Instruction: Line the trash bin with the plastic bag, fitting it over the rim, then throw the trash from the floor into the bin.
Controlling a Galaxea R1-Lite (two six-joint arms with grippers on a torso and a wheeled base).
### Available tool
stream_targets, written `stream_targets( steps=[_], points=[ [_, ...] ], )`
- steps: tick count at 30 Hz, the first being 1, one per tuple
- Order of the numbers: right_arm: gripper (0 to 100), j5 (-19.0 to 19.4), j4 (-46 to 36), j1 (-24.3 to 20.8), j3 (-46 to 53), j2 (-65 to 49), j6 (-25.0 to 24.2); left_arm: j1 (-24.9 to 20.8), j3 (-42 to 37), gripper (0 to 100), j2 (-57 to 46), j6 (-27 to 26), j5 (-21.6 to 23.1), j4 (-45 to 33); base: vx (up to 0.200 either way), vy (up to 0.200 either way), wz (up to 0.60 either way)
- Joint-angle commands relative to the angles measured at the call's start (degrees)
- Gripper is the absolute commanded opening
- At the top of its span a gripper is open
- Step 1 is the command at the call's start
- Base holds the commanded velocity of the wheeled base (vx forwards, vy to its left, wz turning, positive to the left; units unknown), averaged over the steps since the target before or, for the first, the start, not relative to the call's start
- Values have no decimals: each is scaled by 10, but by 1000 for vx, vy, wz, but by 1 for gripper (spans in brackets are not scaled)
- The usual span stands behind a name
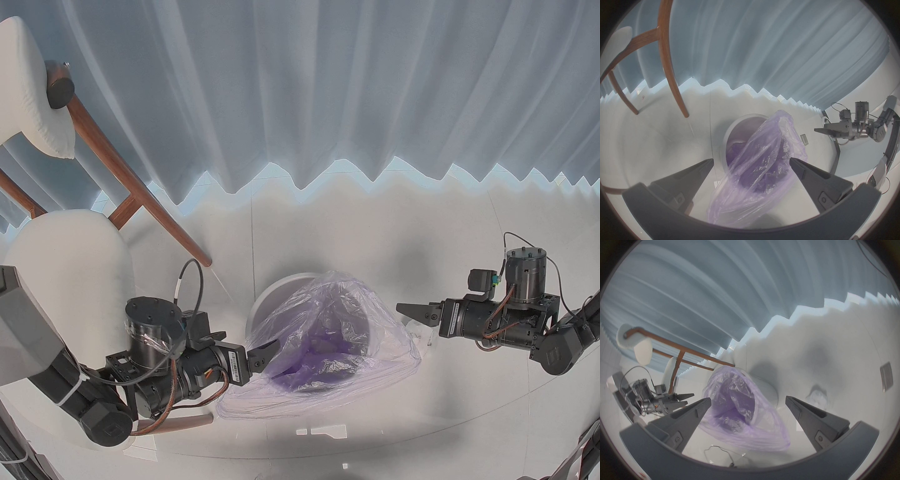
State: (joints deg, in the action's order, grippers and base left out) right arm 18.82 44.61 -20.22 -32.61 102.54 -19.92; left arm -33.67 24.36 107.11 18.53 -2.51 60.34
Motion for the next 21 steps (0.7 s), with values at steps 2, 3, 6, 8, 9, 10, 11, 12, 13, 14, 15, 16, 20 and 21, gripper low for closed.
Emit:
stream_targets(
  steps=[2,3,6,8,9,10,11,12,13,14,15,16,20,21],
  points=[
    [100,32,51,18,-15,71,61,25,17,100,39,-24,29,11,0,0,0],
    [100,32,63,18,-16,82,65,26,25,100,49,-28,29,14,0,0,0],
    [100,33,106,16,-17,114,67,26,45,100,79,-30,28,35,0,0,0],
    [100,33,142,15,-19,139,69,26,64,100,102,-30,28,56,0,0,0],
    [100,33,151,14,-21,145,70,26,71,100,108,-30,28,62,0,0,0],
    [100,32,168,14,-25,159,72,26,88,100,122,-30,27,71,0,0,0],
    [100,32,177,14,-27,166,72,25,97,100,132,-30,27,75,0,0,0],
    [100,32,180,14,-28,168,72,25,101,100,136,-31,27,76,0,0,0],
    [100,32,181,14,-32,174,72,25,107,100,144,-31,27,77,0,0,0],
    [100,32,182,14,-34,176,72,24,109,100,145,-31,27,77,0,0,0],
    [100,32,182,14,-40,182,72,24,110,100,148,-35,28,77,0,0,0],
    [100,32,183,14,-44,185,72,24,111,100,149,-39,28,77,0,0,0],
    [100,32,183,14,-58,202,72,24,114,100,160,-51,28,78,0,0,0],
    [100,32,184,15,-58,207,73,24,117,100,161,-52,28,79,0,0,0]
  ],
)
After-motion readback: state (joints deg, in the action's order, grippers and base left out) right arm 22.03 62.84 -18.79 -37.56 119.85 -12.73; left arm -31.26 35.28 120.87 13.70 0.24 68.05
